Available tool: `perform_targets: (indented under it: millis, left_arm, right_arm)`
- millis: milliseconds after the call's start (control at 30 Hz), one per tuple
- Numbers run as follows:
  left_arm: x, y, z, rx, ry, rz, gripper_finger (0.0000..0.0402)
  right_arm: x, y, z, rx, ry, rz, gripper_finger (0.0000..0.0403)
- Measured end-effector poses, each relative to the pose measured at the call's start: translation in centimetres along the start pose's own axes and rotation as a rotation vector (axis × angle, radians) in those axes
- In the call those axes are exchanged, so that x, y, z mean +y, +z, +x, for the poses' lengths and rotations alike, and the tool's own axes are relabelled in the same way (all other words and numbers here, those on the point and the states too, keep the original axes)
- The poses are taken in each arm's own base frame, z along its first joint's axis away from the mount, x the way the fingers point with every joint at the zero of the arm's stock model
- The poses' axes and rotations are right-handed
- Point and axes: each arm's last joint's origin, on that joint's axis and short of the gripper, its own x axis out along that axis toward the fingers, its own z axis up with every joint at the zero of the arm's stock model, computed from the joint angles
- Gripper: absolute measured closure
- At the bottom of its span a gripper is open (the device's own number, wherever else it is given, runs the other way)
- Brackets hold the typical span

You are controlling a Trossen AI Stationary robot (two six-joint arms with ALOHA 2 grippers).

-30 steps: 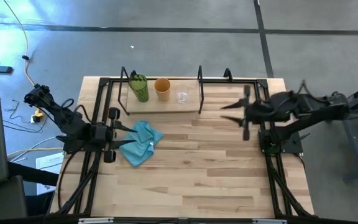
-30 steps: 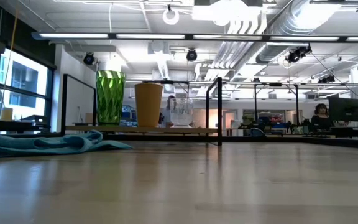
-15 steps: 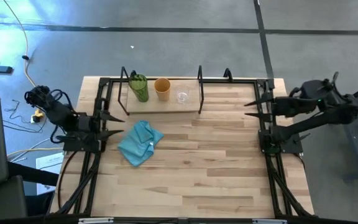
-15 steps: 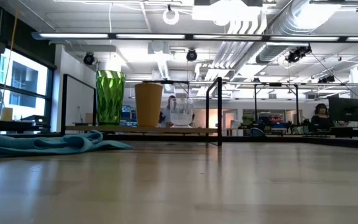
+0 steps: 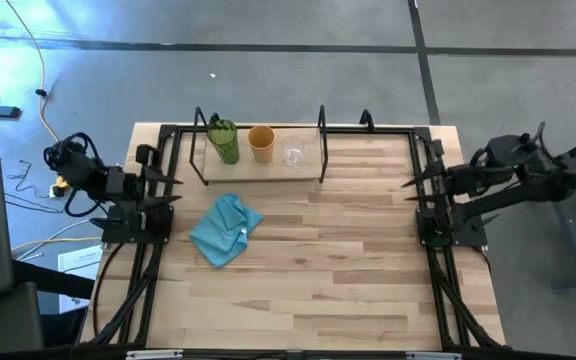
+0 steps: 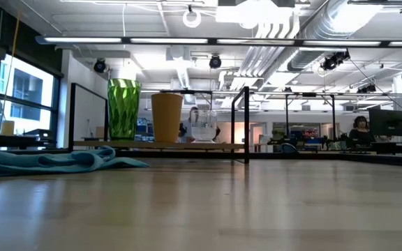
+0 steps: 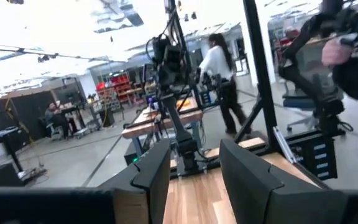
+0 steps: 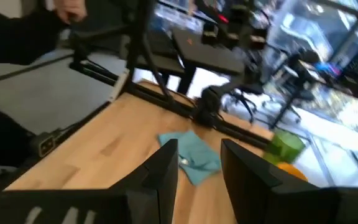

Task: Stack small to large cups/mugs on shelf
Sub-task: Return to Home Position

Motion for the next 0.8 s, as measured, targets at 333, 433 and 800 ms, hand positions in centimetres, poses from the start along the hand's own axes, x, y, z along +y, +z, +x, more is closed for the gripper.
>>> perform_targets:
  millis: [333,433,800]
  left_arm:
    - [-0.2,-3.7,-1.8,-0.127,0.027,-0.031,0.0273]
    - [-0.2,-4.6,-2.3,-0.162,0.036,-0.039,0.0273]
    - [-0.8,-5.9,-2.4,-0.237,0.042,-0.006,0.0273]
  right_arm:
    - [1.8,-5.7,0.5,-0.25,-0.161,-0.082,0.0288]
    - [2.5,-7.6,0.9,-0.317,-0.184,-0.089,0.0288]
    - [4.3,-13.3,2.7,-0.531,-0.326,-0.091,0.0288]
